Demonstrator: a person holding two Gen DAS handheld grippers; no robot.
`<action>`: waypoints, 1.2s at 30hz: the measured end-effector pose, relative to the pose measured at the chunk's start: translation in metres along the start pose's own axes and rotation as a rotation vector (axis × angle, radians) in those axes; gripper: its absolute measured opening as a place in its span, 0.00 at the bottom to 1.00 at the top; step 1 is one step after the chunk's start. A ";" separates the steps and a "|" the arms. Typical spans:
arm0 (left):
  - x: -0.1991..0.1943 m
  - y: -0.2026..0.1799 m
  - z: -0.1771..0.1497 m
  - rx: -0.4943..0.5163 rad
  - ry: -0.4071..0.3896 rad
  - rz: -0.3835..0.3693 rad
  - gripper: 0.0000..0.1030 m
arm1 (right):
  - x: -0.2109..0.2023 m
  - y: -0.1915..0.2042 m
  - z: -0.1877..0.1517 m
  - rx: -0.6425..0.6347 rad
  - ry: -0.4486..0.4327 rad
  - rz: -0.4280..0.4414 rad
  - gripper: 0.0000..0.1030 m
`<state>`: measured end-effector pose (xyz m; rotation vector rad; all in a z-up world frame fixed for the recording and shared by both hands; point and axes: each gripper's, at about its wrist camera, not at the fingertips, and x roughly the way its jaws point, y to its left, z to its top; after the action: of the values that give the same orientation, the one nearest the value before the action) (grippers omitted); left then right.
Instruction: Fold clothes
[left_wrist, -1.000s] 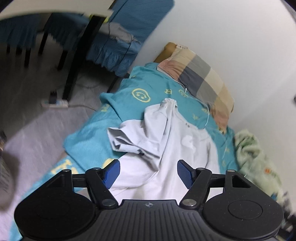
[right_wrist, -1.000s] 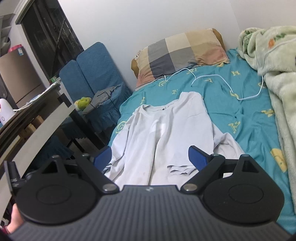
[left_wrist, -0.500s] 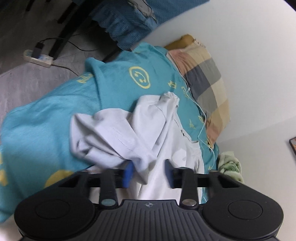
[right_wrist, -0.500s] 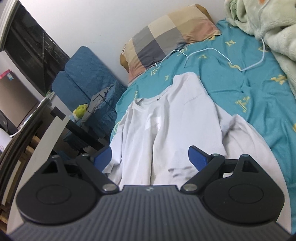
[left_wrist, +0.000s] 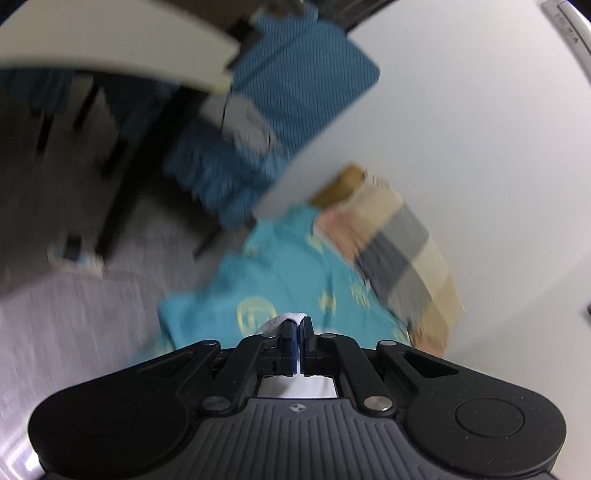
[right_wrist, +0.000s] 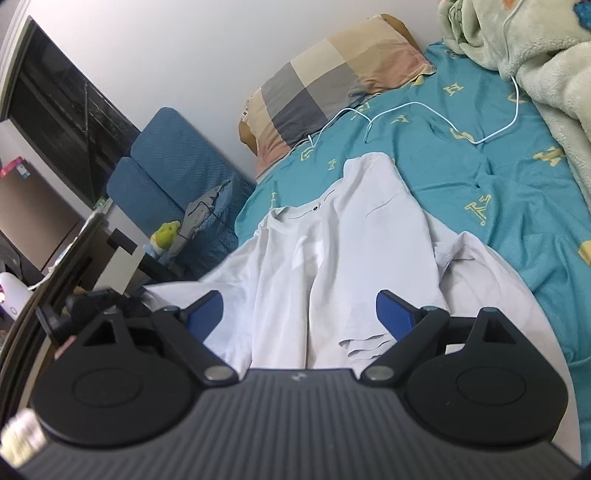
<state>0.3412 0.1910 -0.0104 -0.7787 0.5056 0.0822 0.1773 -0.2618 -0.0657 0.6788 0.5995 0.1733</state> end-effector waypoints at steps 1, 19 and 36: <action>0.004 -0.002 0.013 0.010 -0.022 0.014 0.01 | 0.001 0.001 0.000 -0.008 -0.002 -0.008 0.89; 0.161 0.091 0.035 0.112 0.099 0.290 0.07 | 0.063 -0.013 -0.006 -0.091 0.036 -0.155 0.88; -0.042 -0.027 -0.098 0.503 0.128 0.079 0.57 | 0.018 0.011 -0.007 -0.220 0.027 -0.068 0.88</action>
<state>0.2710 0.1087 -0.0323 -0.2728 0.6462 -0.0225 0.1884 -0.2430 -0.0711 0.4430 0.6181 0.1825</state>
